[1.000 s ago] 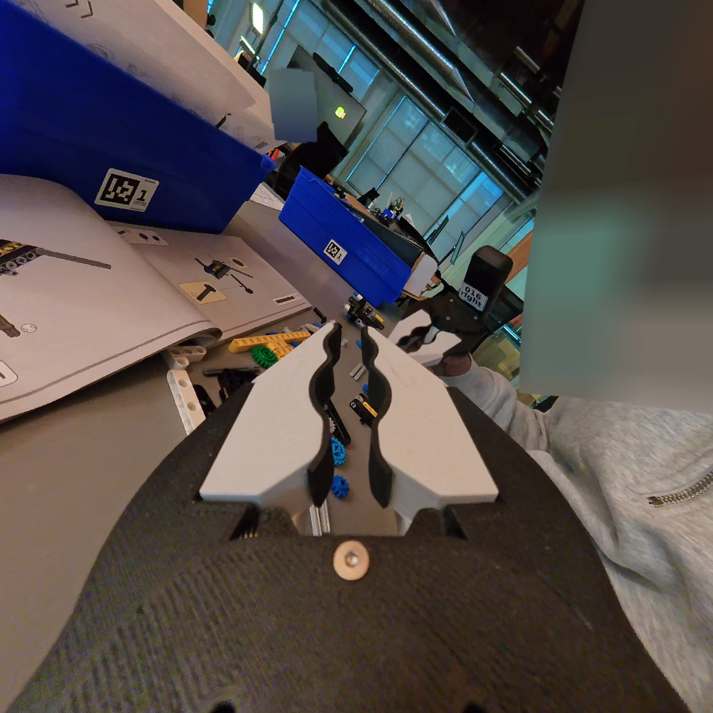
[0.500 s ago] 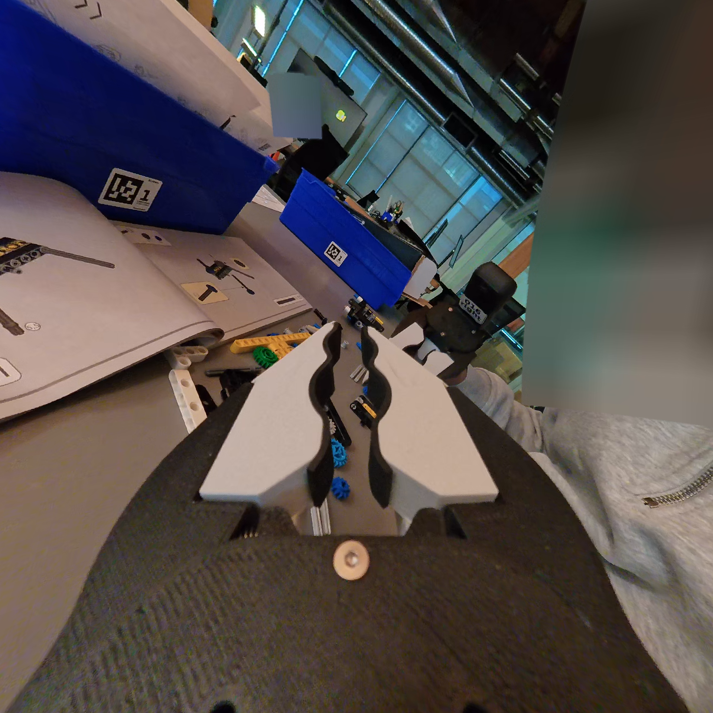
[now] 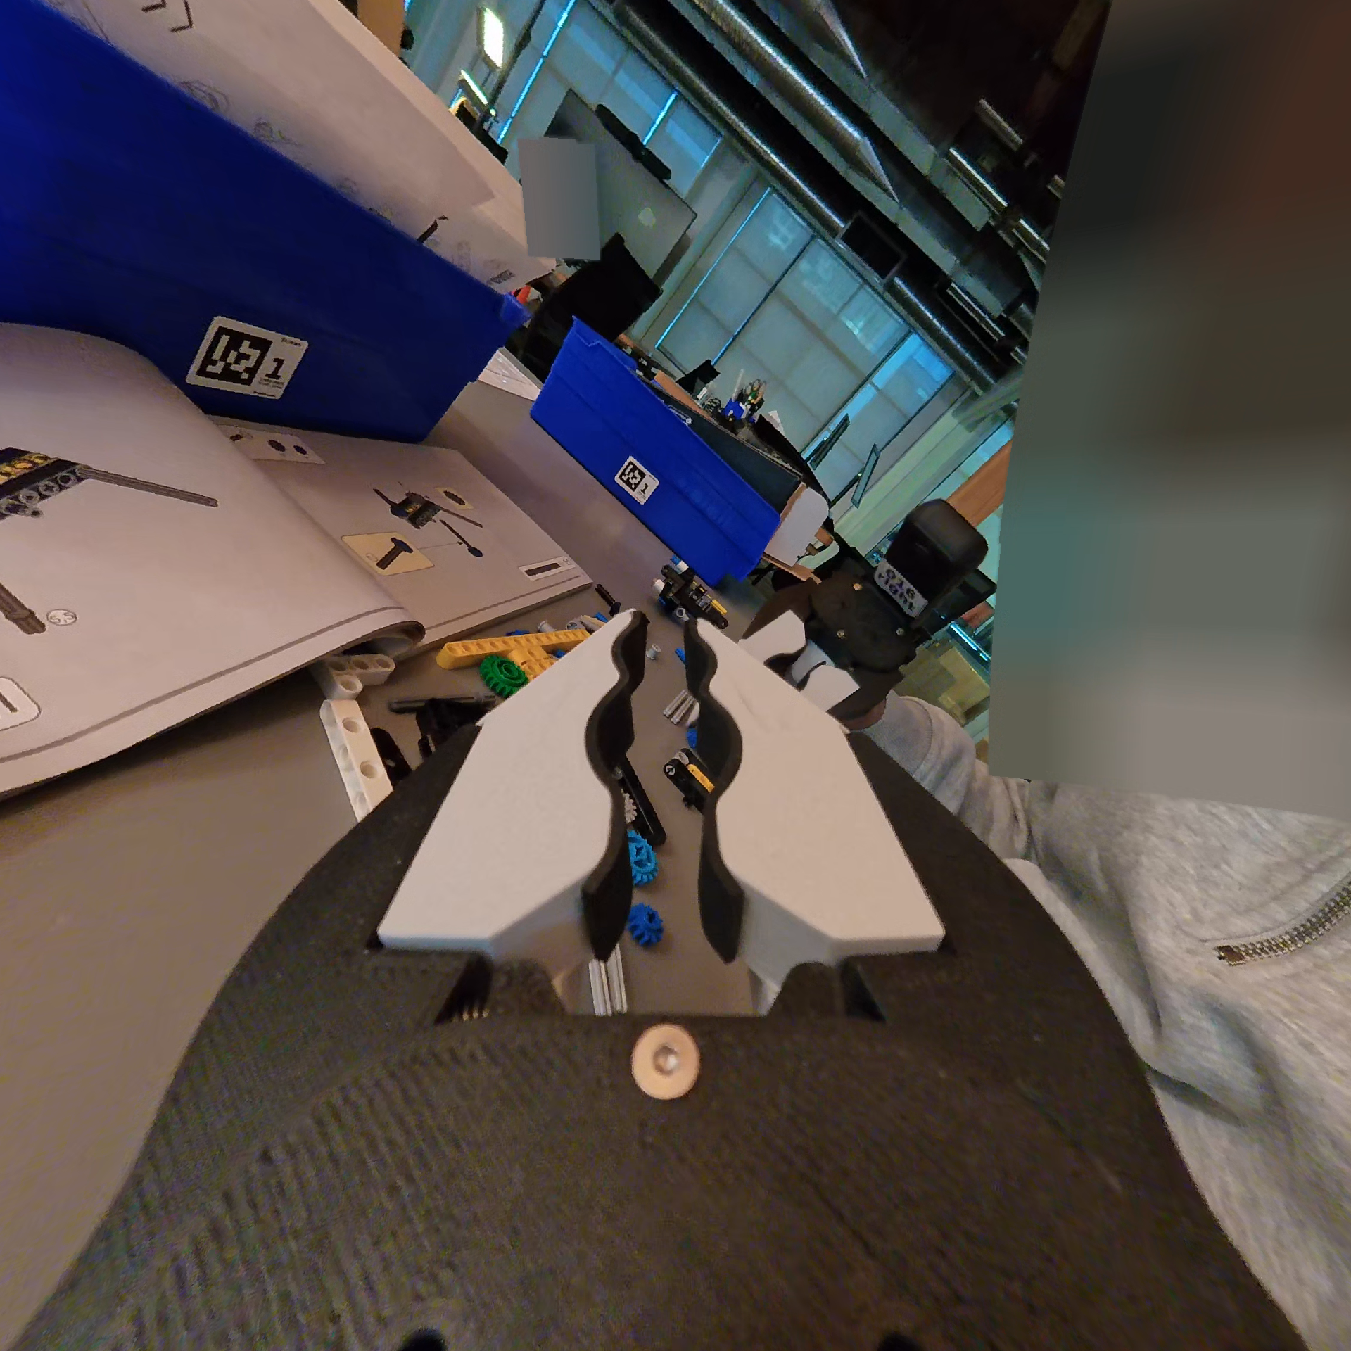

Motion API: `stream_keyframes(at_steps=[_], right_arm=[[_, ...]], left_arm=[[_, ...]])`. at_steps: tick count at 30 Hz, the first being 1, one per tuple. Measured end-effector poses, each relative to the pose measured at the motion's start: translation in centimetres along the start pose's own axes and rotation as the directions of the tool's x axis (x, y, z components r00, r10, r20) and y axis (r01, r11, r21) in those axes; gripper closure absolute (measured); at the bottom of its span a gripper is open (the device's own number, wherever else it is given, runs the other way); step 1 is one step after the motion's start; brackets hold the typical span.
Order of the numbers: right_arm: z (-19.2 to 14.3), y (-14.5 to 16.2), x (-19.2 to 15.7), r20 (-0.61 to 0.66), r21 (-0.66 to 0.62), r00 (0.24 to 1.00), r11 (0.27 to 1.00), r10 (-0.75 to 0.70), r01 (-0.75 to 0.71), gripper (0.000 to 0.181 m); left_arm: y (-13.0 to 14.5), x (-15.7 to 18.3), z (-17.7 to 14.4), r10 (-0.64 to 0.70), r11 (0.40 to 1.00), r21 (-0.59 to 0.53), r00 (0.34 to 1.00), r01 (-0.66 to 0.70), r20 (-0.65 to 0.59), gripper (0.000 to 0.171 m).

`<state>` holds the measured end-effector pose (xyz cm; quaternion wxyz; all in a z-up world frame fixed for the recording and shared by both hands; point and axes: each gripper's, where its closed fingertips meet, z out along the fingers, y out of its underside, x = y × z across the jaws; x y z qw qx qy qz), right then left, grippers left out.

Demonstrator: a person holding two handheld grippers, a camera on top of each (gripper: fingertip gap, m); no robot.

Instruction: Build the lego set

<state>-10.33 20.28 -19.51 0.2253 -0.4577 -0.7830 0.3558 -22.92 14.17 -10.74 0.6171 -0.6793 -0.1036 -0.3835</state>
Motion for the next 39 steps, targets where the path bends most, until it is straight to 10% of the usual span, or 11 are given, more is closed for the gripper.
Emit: stream_keyframes(at_steps=[39], right_arm=[[2.1, -2.8, -0.7, -0.042, 0.040, 0.997, 0.997, 0.066, -0.065, 0.169]], left_arm=[[0.0, 0.0, 0.0, -0.008, 1.000, -0.002, 1.000, 0.008, -0.002, 0.162]])
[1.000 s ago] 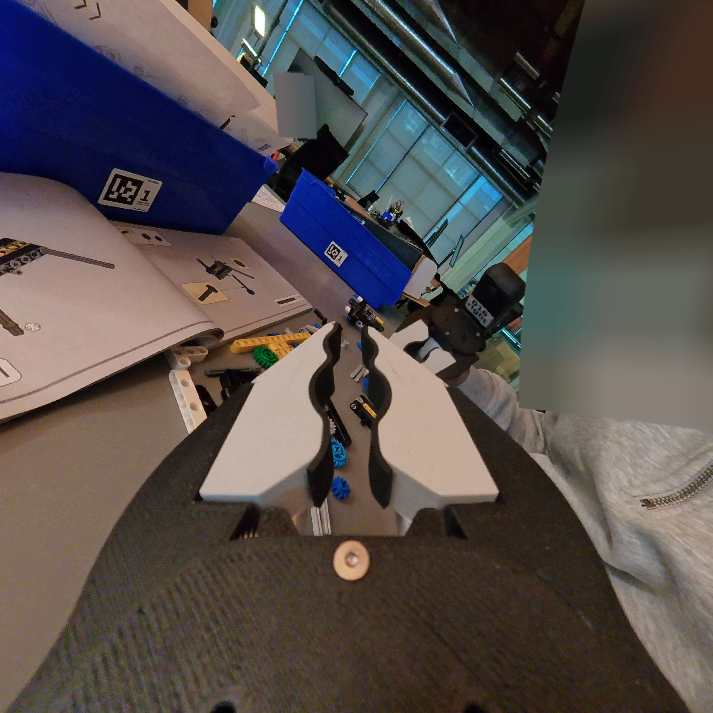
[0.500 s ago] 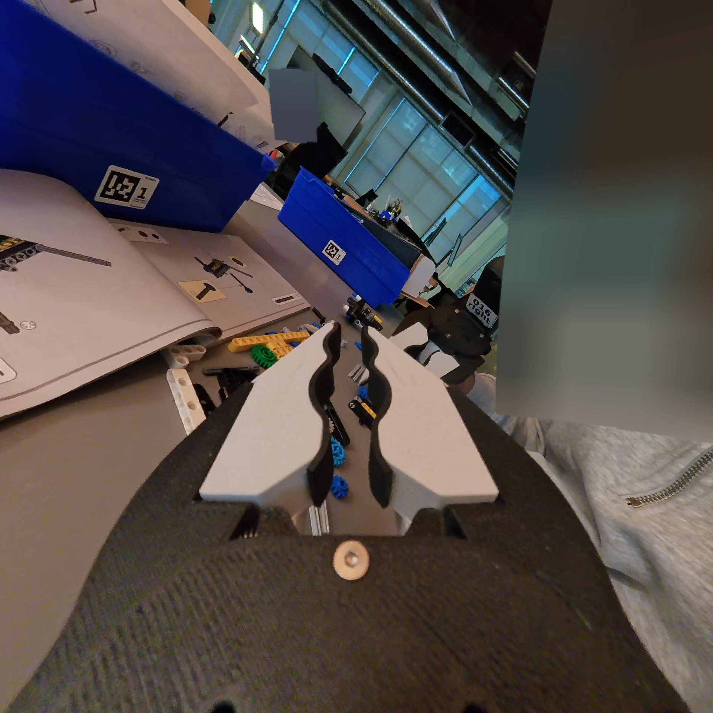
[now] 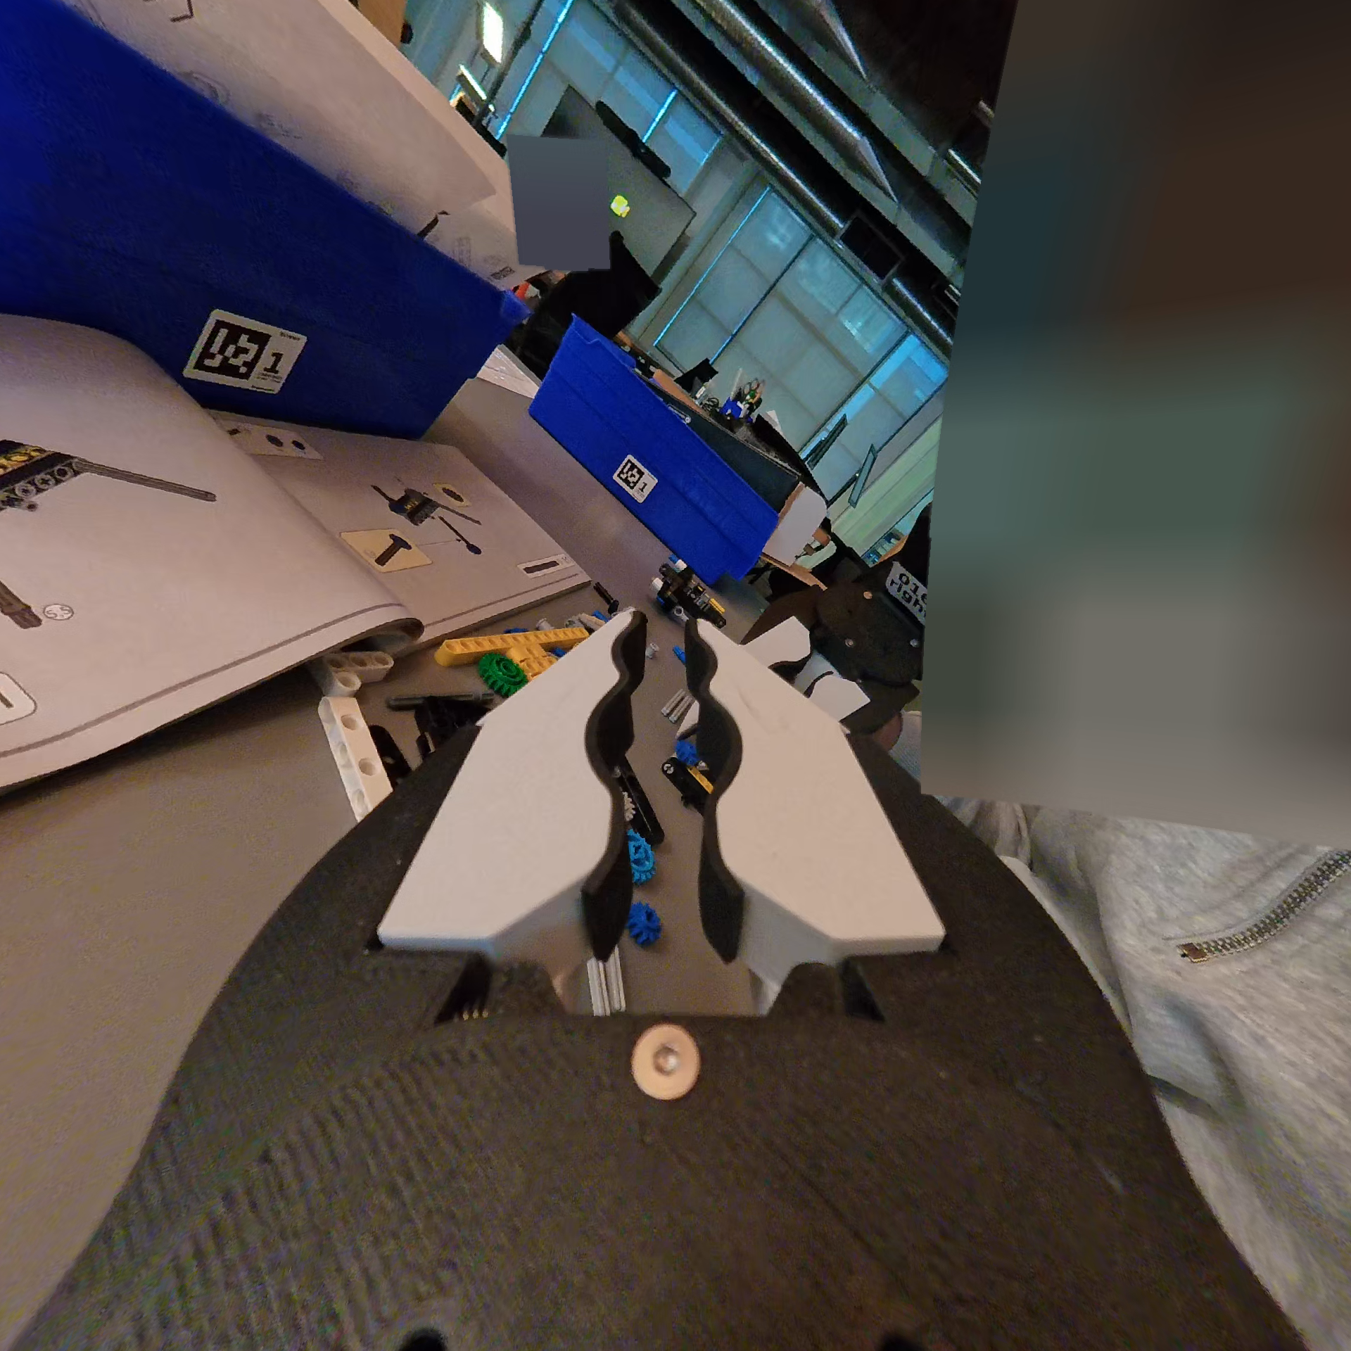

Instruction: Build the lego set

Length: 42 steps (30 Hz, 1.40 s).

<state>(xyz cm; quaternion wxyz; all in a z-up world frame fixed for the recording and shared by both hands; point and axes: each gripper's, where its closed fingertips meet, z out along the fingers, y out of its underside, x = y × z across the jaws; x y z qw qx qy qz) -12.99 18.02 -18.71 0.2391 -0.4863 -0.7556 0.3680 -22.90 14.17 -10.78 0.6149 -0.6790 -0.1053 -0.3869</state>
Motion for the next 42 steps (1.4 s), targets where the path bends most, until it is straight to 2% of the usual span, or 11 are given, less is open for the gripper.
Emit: stream_keyframes(at_steps=[25, 33, 39, 42], right_arm=[[-0.3, -0.2, -0.1, 0.012, 0.024, 1.000, 1.000, 0.002, -0.003, 0.166], [-1.1, 0.0, 0.2, 0.017, 0.040, 0.997, 0.996, -0.079, 0.078, 0.155], [-2.9, -1.7, 1.2, 0.030, 0.142, 0.984, 0.975, -0.176, 0.170, 0.149], [-2.9, -2.1, 0.9, 0.109, 0.146, 0.971, 0.969, -0.215, 0.199, 0.149]], left_arm=[[0.0, 0.0, 0.0, -0.001, 1.000, -0.001, 1.000, 0.001, 0.002, 0.162], [0.0, -0.1, 0.0, -0.004, 1.000, 0.002, 1.000, 0.004, 0.001, 0.162], [-0.1, -0.1, 0.0, -0.007, 1.000, 0.008, 1.000, 0.007, -0.002, 0.162], [-0.2, 0.0, -0.1, -0.003, 1.000, 0.011, 1.000, 0.003, -0.005, 0.162]])
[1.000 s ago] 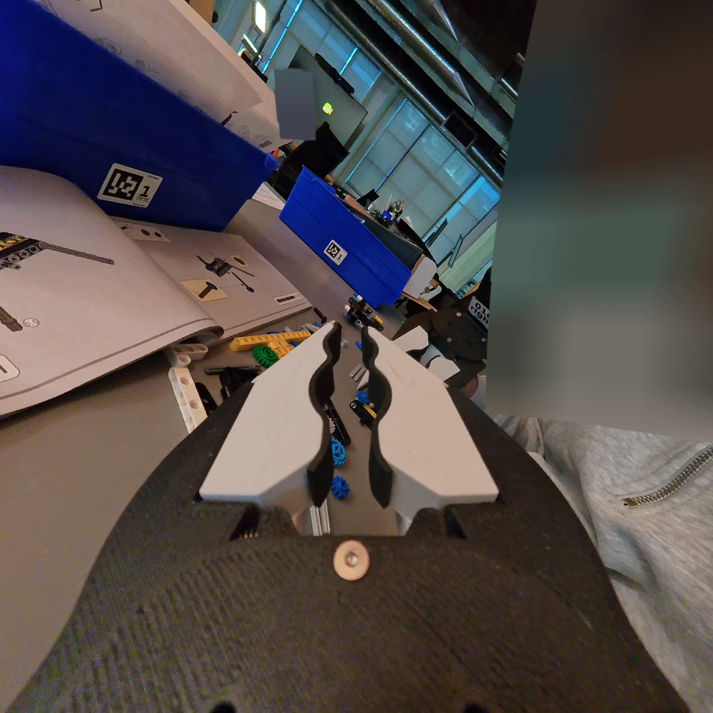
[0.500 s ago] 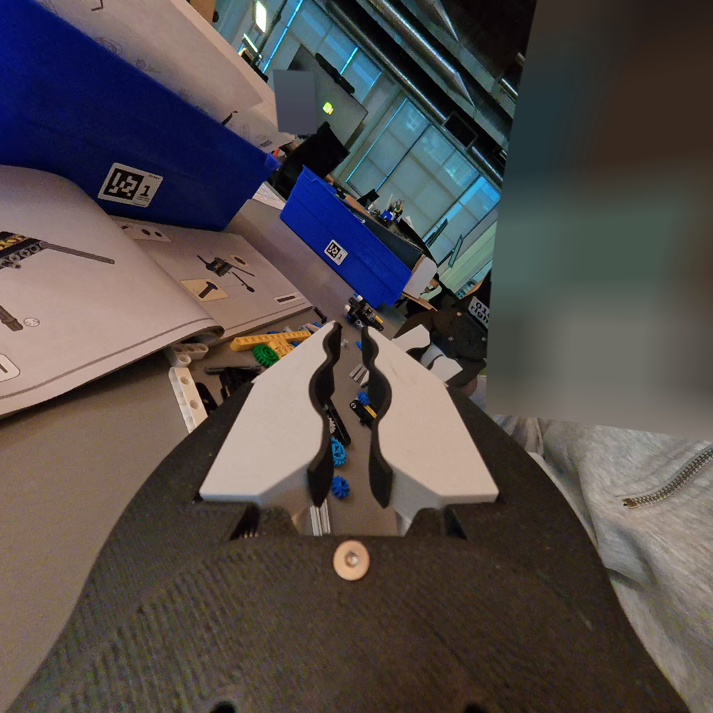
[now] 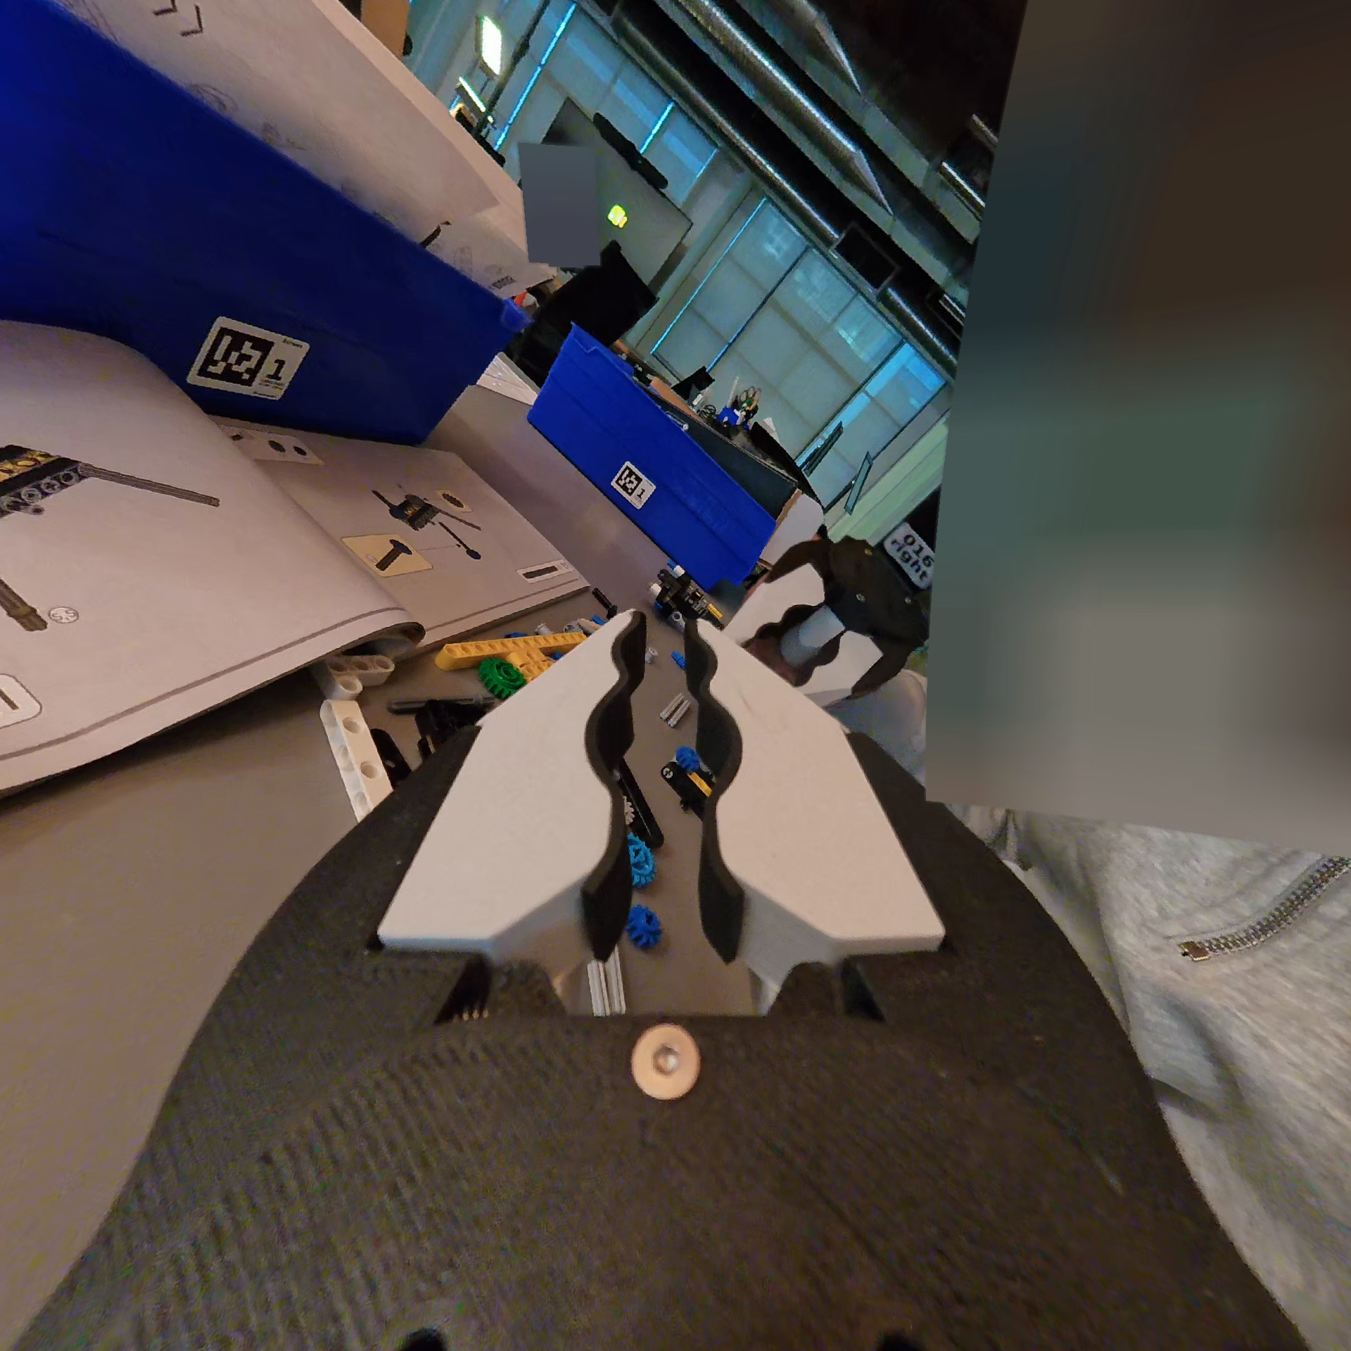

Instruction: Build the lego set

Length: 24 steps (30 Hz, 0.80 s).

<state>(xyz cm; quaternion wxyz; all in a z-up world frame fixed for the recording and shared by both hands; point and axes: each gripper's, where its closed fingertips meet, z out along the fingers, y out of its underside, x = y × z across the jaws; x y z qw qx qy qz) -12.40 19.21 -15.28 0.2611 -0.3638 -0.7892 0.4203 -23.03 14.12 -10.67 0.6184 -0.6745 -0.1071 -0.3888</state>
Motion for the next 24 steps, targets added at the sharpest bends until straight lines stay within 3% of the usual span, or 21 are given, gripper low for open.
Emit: stream_keyframes(at_steps=[8, 24], right_arm=[[2.1, 1.3, -1.3, 0.233, -0.095, 0.972, 0.995, -0.013, 0.037, 0.150], [2.8, 2.3, -1.7, 0.244, -0.118, 0.970, 0.992, -0.012, 0.042, 0.163]], left_arm=[[-0.1, 0.0, -0.1, -0.001, 1.000, 0.004, 1.000, 0.001, 0.003, 0.162], [-0.1, 0.0, -0.1, -0.003, 1.000, 0.005, 1.000, 0.003, 0.000, 0.162]])
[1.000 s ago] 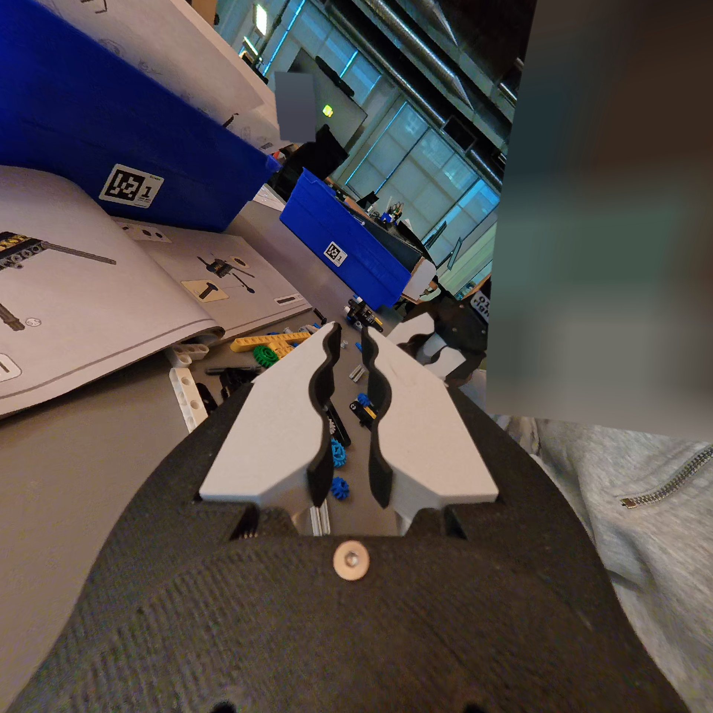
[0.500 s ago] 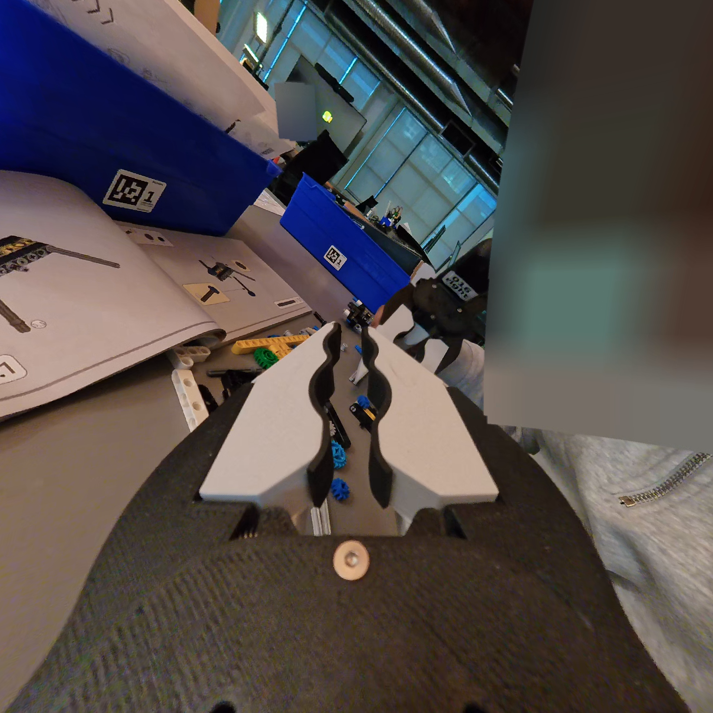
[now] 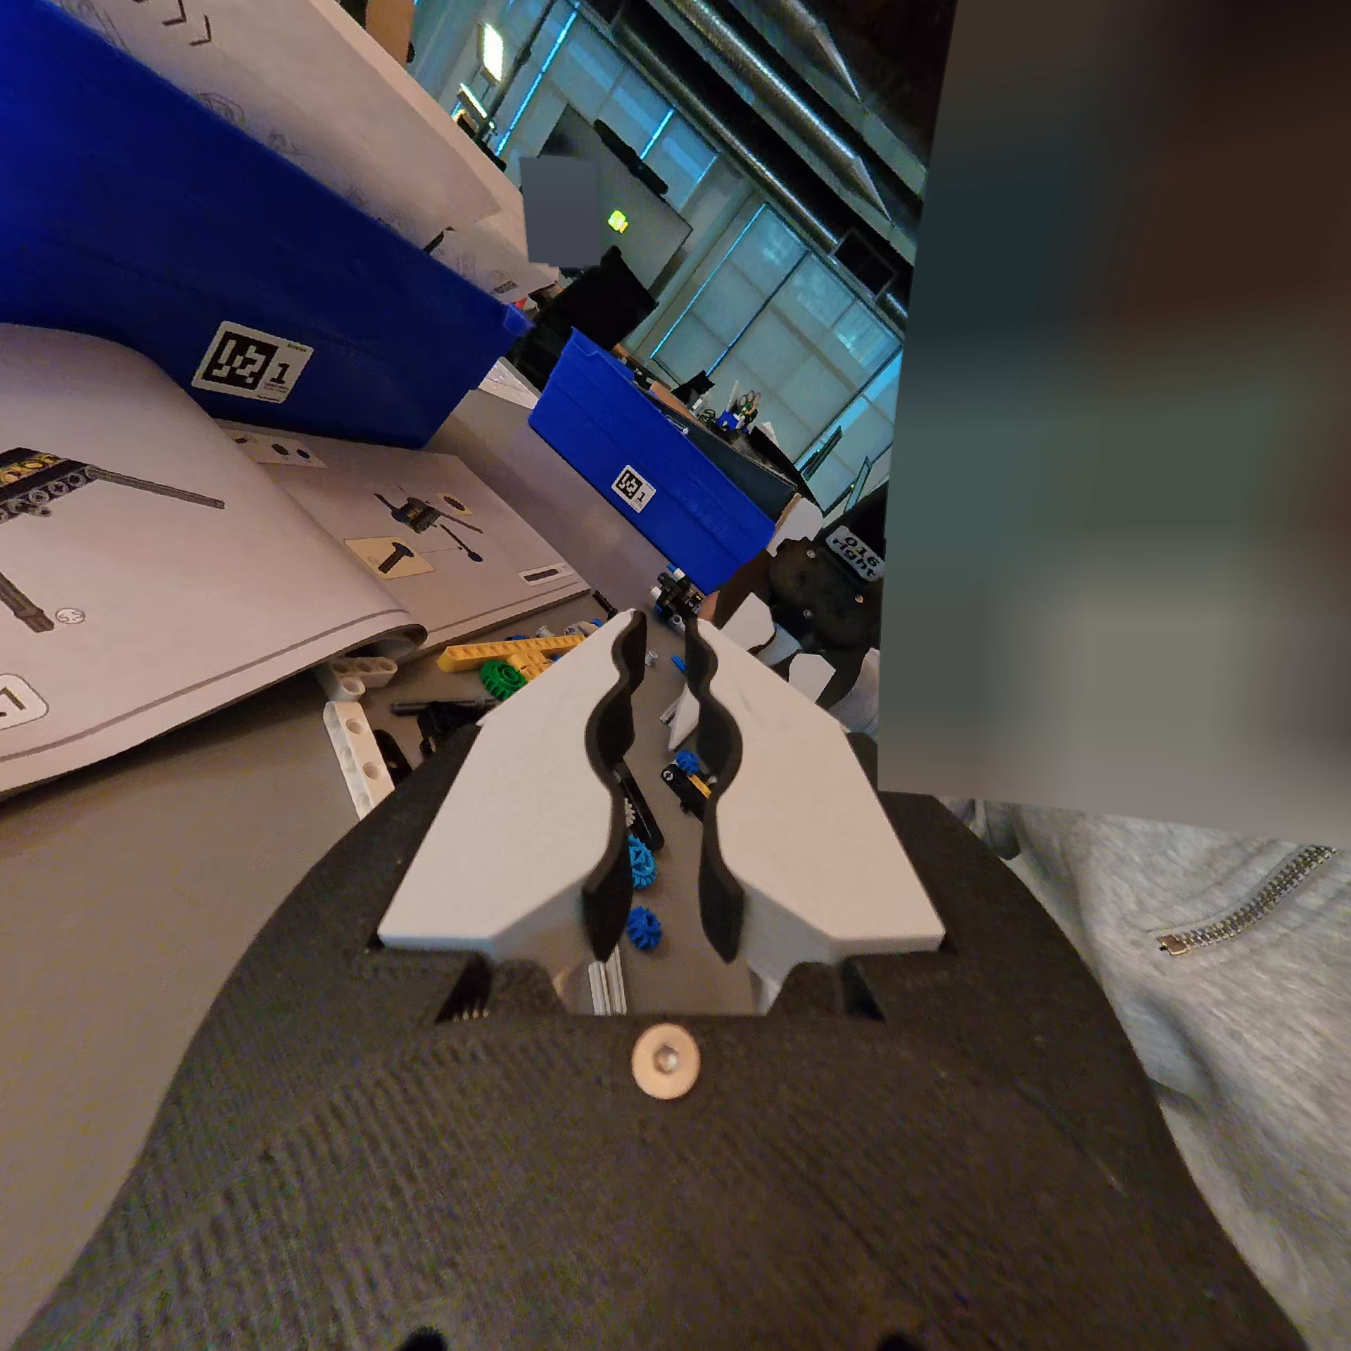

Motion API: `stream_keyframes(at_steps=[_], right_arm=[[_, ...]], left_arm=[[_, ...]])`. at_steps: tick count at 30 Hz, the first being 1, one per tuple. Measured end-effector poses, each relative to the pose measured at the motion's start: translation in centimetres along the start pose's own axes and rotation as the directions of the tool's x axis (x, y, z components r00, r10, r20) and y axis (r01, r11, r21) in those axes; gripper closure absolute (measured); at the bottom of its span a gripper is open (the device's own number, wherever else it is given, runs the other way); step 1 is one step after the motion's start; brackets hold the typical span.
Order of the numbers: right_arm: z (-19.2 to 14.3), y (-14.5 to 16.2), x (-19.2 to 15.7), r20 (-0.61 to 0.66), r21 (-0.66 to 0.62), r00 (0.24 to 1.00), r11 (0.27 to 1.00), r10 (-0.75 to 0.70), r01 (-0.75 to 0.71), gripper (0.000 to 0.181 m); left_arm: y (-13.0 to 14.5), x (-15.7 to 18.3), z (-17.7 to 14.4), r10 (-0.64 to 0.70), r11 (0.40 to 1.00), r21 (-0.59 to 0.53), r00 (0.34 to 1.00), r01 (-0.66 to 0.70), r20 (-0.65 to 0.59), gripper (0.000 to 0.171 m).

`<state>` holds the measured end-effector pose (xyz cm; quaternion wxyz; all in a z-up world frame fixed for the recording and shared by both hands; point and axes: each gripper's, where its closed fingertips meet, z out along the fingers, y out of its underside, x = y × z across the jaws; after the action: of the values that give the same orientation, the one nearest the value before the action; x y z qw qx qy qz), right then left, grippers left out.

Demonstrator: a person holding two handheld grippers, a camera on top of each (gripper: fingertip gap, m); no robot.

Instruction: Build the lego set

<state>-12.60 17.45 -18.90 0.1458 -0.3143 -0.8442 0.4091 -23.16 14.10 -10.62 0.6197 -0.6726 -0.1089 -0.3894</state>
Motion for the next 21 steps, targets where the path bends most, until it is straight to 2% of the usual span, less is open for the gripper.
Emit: stream_keyframes(at_steps=[2, 6, 9, 13, 16, 18, 21], right_arm=[[0.0, 0.0, 0.1, -0.012, -0.001, 1.000, 1.000, -0.004, 0.004, 0.169], [-0.2, -0.2, 0.2, -0.039, 0.007, 0.999, 1.000, -0.020, 0.020, 0.169], [-1.4, -0.9, 1.4, -0.123, 0.047, 0.992, 0.999, 0.006, 0.000, 0.169], [-4.2, -1.8, 3.6, -0.272, 0.162, 0.947, 0.978, 0.171, -0.130, 0.169], [-4.8, -2.6, 2.8, -0.243, 0.295, 0.913, 0.922, 0.328, -0.252, 0.169], [-4.1, -2.0, 1.9, -0.241, 0.278, 0.908, 0.921, 0.342, -0.274, 0.170], [-2.8, -1.0, 1.3, -0.265, 0.192, 0.922, 0.952, 0.283, -0.237, 0.169]], left_arm=[[0.0, 0.0, 0.0, -0.002, 1.000, -0.001, 1.000, 0.002, 0.000, 0.162], [0.0, -0.1, 0.0, -0.002, 1.000, -0.002, 1.000, 0.002, 0.003, 0.162], [0.0, -0.1, 0.0, -0.001, 1.000, -0.002, 1.000, 0.001, 0.004, 0.162], [0.0, -0.1, 0.0, 0.000, 1.000, 0.000, 1.000, 0.000, 0.008, 0.162], [-0.1, -0.2, 0.0, -0.004, 1.000, 0.002, 1.000, 0.004, 0.013, 0.163], [-0.2, -0.3, 0.0, -0.006, 1.000, 0.008, 1.000, 0.006, 0.014, 0.162], [-0.2, -0.3, -0.1, -0.009, 1.000, 0.012, 1.000, 0.008, 0.012, 0.162]])
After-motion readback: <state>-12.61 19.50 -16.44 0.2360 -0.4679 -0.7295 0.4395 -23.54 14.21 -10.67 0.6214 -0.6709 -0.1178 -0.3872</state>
